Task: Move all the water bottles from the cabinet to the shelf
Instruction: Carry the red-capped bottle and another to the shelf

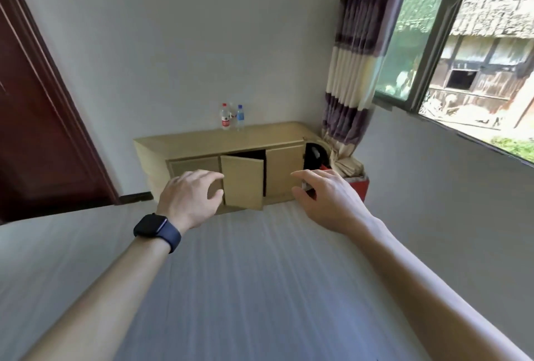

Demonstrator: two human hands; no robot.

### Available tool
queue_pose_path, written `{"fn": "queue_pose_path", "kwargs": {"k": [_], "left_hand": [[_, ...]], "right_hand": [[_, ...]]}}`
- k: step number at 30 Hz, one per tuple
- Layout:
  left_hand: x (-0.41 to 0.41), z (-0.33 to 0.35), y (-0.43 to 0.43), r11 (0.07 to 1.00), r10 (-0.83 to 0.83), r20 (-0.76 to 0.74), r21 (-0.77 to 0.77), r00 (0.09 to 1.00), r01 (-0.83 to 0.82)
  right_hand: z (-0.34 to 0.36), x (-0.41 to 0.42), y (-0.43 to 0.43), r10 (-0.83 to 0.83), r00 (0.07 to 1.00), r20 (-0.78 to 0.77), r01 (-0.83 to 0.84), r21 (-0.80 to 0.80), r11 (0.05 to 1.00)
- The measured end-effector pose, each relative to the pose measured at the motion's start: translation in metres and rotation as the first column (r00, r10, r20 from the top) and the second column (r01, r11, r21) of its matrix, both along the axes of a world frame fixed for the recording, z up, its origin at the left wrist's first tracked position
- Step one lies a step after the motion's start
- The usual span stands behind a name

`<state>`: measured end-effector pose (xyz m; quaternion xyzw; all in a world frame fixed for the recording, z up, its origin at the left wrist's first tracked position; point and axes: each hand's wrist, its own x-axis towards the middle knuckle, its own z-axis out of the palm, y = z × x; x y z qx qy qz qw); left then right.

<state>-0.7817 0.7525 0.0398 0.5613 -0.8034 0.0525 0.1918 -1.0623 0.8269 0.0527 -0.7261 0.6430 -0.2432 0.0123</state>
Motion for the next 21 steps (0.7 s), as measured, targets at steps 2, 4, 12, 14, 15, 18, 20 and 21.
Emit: {"fn": "queue_pose_path", "kwargs": {"k": [2, 4, 12, 14, 15, 18, 20, 21], "left_hand": [[0.009, -0.009, -0.043, 1.0, 0.016, 0.012, 0.018, 1.0, -0.016], [0.017, -0.015, -0.091, 0.999, 0.022, 0.03, 0.037, 0.999, -0.023], [0.044, -0.015, -0.313, 0.999, 0.005, 0.058, 0.054, 0.998, -0.008], [0.045, -0.015, -0.361, 0.997, -0.012, 0.058, 0.078, 0.998, 0.008], [0.044, -0.016, -0.382, 0.996, -0.021, 0.058, 0.093, 0.998, 0.015], [0.039, -0.026, -0.442, 0.992, -0.034, 0.062, 0.127, 0.997, 0.026], [0.038, -0.033, -0.482, 0.989, -0.04, 0.062, 0.143, 0.997, 0.03], [0.038, -0.037, -0.503, 0.988, -0.043, 0.059, 0.152, 0.997, 0.034]], "right_hand": [[-0.008, 0.007, -0.047, 0.019, 1.0, -0.004, -0.019, 0.014, 1.0], [-0.016, 0.014, -0.096, 0.021, 1.0, -0.004, -0.021, 0.026, 0.999], [-0.026, 0.043, -0.302, -0.022, 1.0, 0.022, 0.02, 0.079, 0.997], [-0.027, 0.047, -0.346, -0.031, 0.999, 0.031, 0.028, 0.092, 0.995], [-0.028, 0.048, -0.367, -0.037, 0.999, 0.036, 0.033, 0.102, 0.994], [-0.034, 0.048, -0.43, -0.046, 0.998, 0.051, 0.041, 0.111, 0.993], [-0.041, 0.049, -0.475, -0.034, 0.998, 0.048, 0.029, 0.113, 0.993], [-0.045, 0.048, -0.498, -0.024, 0.999, 0.044, 0.019, 0.111, 0.994]]}}
